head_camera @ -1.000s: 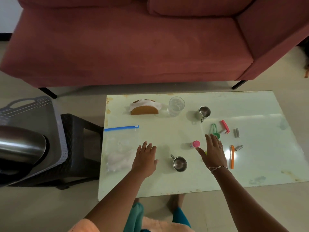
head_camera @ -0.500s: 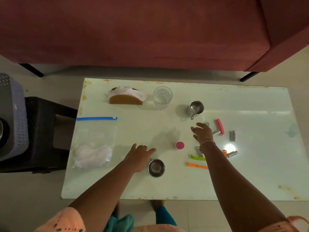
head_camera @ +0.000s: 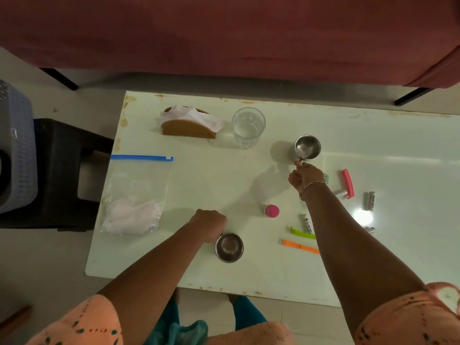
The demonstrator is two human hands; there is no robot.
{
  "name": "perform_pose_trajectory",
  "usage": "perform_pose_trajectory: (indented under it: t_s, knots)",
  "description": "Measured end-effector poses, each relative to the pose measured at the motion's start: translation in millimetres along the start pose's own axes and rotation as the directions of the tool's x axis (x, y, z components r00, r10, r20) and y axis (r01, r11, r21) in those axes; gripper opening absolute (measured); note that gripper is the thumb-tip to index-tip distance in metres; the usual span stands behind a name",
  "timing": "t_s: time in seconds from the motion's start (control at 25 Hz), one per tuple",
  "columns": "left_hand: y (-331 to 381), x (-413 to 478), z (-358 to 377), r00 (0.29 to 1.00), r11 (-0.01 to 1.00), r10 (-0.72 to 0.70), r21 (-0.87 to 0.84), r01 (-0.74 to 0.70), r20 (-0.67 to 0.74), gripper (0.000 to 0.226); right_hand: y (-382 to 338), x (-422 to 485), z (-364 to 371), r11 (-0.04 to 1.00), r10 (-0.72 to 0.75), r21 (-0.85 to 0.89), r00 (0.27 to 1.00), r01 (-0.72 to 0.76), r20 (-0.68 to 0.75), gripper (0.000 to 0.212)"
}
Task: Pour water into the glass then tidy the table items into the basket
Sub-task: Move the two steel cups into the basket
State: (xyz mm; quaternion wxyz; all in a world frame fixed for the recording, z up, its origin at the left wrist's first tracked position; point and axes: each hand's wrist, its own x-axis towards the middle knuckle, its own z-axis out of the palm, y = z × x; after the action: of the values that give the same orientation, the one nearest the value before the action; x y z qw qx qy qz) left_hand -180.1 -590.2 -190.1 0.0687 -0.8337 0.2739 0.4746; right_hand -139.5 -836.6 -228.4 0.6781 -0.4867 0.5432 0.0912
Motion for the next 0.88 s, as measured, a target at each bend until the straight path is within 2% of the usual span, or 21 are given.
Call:
perform_pose_trajectory:
  t_s: [0.16, 0.24, 0.32, 0.44, 0.52, 0.6, 0.72, 0.88]
  knots:
    - [-1.1, -14.6, 3.1, 0.999, 0.971, -0.034, -0.236, 0.032, -0.005, 0.015, -4.0, 1.3, -5.4, 0.993, -0.053, -0.109, 0.998, 0.048, -0.042, 0.017]
    - [-2.8, -28.5, 5.1, 0.997, 0.913, -0.075, -0.405, 0.060, -0.022, 0.016, -5.6, -8.8, -8.4, 0.997, -0.058, -0.058, 0.998, 0.057, -0.021, 0.019]
    - [-5.0, -46.4, 5.9, 0.991, 0.749, -0.132, -0.656, 0.088, -0.018, 0.018, -7.8, -29.3, -8.9, 0.994, -0.105, -0.028, 0.994, 0.104, -0.036, 0.016]
    - [-9.2, -79.6, -0.2, 0.970, 0.409, -0.243, -0.906, 0.107, 0.005, 0.024, -9.4, -76.9, -2.5, 0.981, -0.184, 0.059, 0.982, 0.187, -0.046, 0.012]
    - [-13.1, -98.0, -7.8, 0.955, 0.222, -0.295, -0.971, 0.090, 0.021, 0.026, -11.1, -109.4, 4.4, 0.965, -0.200, 0.168, 0.979, 0.203, -0.034, 0.011]
    - [-27.6, -123.4, -20.1, 0.943, 0.094, -0.333, -0.994, 0.059, 0.025, 0.026, -11.1, -147.0, 18.0, 0.944, -0.225, 0.240, 0.974, 0.225, -0.025, 0.019]
    - [-63.8, -162.2, -35.7, 0.927, -0.029, -0.375, -1.000, -0.004, 0.007, 0.026, -2.5, -204.0, 46.6, 0.927, -0.276, 0.253, 0.960, 0.278, -0.043, 0.018]
    - [-119.0, -209.2, -41.3, 0.906, -0.088, -0.422, -0.993, -0.078, -0.033, 0.024, 25.2, -267.4, 91.8, 0.922, -0.280, 0.265, 0.959, 0.283, -0.050, 0.015]
